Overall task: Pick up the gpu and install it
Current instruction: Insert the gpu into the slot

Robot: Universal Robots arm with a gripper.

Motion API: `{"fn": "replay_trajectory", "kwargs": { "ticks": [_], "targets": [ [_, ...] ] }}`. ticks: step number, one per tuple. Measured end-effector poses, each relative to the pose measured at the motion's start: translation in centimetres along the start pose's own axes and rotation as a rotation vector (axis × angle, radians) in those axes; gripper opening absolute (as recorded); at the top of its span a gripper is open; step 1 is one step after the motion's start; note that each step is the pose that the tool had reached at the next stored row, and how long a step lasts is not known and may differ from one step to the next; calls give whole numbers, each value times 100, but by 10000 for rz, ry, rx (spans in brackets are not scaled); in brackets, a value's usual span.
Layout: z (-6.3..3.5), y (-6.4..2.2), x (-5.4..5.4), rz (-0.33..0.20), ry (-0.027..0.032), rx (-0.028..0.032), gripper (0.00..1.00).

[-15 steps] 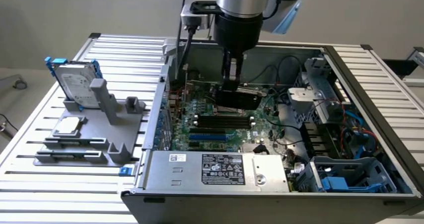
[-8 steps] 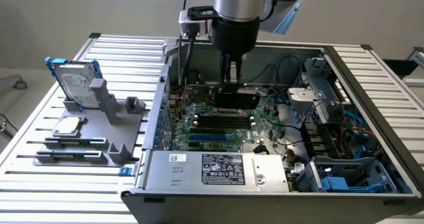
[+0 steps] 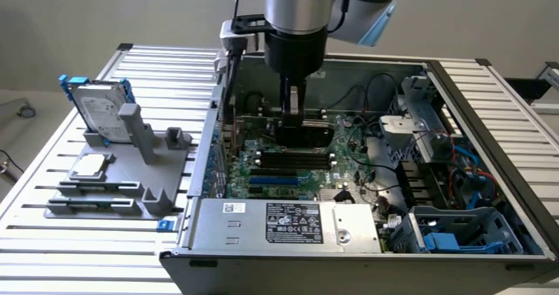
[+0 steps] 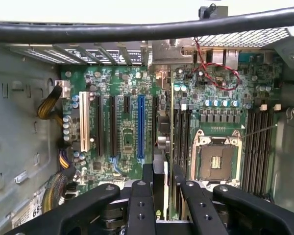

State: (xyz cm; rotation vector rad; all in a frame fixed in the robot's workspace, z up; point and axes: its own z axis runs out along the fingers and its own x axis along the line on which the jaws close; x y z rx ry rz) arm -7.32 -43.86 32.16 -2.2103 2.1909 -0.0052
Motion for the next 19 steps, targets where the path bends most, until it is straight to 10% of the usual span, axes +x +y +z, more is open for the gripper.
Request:
{"fn": "replay_trajectory", "kwargs": {
  "ticks": [19],
  "targets": [
    [240,47,157,-246,-9,-72,26]
  ]
}}
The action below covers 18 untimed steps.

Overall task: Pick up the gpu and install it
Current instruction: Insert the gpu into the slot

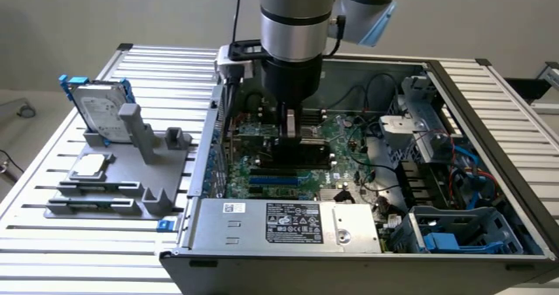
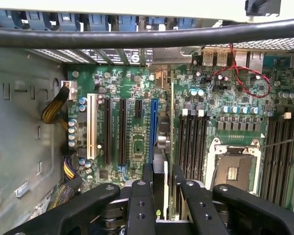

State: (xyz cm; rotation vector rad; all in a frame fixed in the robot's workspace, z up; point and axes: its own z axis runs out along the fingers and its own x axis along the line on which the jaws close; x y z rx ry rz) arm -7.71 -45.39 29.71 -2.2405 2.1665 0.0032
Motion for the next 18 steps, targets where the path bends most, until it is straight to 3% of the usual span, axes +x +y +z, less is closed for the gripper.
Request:
{"fn": "replay_trajectory", "kwargs": {
  "ticks": [11,18],
  "targets": [
    [184,48,44,-13,-1,-1,26],
    [235,60,49,-14,-4,-44,26]
  ]
}}
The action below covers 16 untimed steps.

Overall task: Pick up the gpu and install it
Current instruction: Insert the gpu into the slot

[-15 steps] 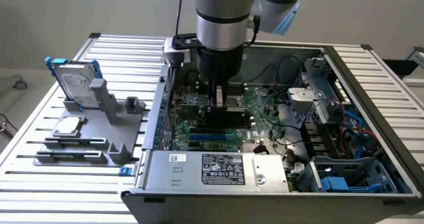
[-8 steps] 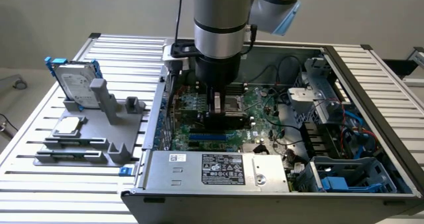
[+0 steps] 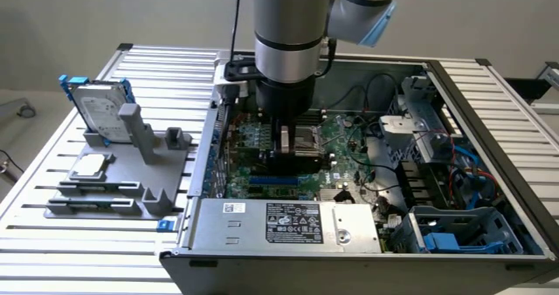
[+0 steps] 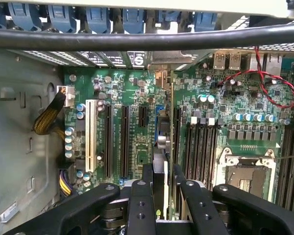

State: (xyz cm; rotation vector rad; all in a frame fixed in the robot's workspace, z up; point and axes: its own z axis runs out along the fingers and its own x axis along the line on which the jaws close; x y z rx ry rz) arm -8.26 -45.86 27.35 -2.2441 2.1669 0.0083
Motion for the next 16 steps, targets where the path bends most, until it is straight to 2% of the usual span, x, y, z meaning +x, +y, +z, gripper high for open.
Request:
{"fn": "replay_trajectory", "kwargs": {
  "ticks": [11,16],
  "targets": [
    [61,25,3,1,0,-42,26],
    [78,35,3,1,-1,-94,26]
  ]
}}
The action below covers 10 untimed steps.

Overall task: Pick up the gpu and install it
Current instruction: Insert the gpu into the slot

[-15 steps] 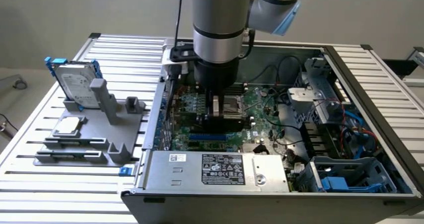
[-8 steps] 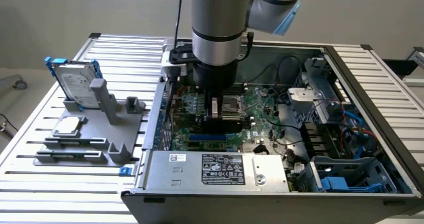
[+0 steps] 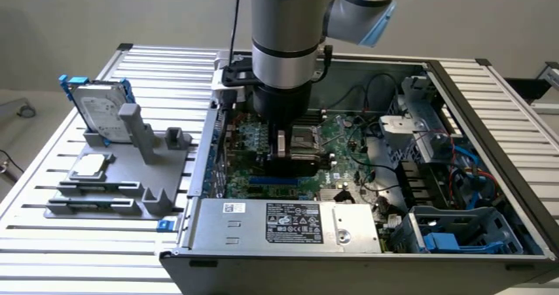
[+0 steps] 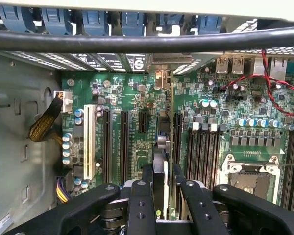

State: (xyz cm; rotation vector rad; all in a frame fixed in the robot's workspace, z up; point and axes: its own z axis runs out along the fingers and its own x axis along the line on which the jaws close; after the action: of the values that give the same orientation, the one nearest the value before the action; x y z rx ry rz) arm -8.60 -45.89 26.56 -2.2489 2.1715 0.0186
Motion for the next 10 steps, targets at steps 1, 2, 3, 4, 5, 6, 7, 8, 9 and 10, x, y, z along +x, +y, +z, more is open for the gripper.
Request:
{"fn": "replay_trajectory", "kwargs": {
  "ticks": [1,2,3,4,5,6,7,8,9,10],
  "targets": [
    [2,1,0,0,1,-6,26],
    [3,1,1,1,0,-10,26],
    [5,1,2,-1,-2,-12,26],
    [6,1,5,-4,-2,-14,26],
    [6,1,8,-8,-2,-17,26],
    [6,1,11,-11,-1,-18,26],
    [6,1,14,-16,-2,-18,26],
    [6,1,16,-18,-1,-19,26],
    [6,1,18,-21,2,-19,26],
    [6,1,20,-25,4,-19,26]
  ]
}}
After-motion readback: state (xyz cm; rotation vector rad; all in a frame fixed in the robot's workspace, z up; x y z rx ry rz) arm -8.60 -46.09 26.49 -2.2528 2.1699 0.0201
